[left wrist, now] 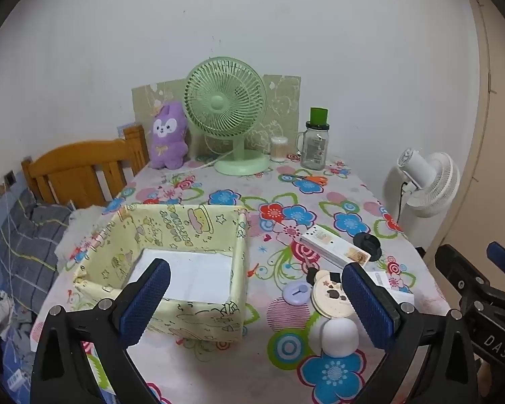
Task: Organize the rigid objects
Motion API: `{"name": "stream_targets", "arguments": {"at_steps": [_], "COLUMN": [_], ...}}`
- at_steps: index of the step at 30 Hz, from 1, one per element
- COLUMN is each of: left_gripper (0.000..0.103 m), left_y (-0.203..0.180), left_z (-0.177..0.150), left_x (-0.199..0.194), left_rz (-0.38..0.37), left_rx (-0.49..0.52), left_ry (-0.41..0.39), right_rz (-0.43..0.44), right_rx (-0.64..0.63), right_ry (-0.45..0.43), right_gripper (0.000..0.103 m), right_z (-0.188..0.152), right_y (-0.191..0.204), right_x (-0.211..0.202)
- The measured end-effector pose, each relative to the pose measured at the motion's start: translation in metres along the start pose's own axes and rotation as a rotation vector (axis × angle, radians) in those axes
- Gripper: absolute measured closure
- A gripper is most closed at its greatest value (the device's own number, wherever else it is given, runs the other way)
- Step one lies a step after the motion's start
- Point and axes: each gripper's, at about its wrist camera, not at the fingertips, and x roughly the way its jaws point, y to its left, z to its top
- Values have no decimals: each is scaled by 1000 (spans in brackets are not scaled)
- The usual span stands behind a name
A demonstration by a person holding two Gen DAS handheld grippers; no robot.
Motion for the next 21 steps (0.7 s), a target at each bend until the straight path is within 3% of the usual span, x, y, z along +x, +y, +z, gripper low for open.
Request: {"name": "stream_targets", "arguments": {"at_steps": [5,9,21], "left_gripper": [0,0,0], "left_y": [3,8,8], "left_z": [-1,-2,-1], "left_x": [7,3,-1], "left_rz": [-33,-33,5], "left_rx": [-37,-51,-30], "left_ry": [27,-5,-24], "right_rz": [-1,1,2], "right_rx": [-5,-5,-9], "right_ry": [1,1,-6], "right_gripper": [0,0,0], "right_z": [-1,0,-1], "right_y": [1,-1,2], "right_x": [1,1,1]}}
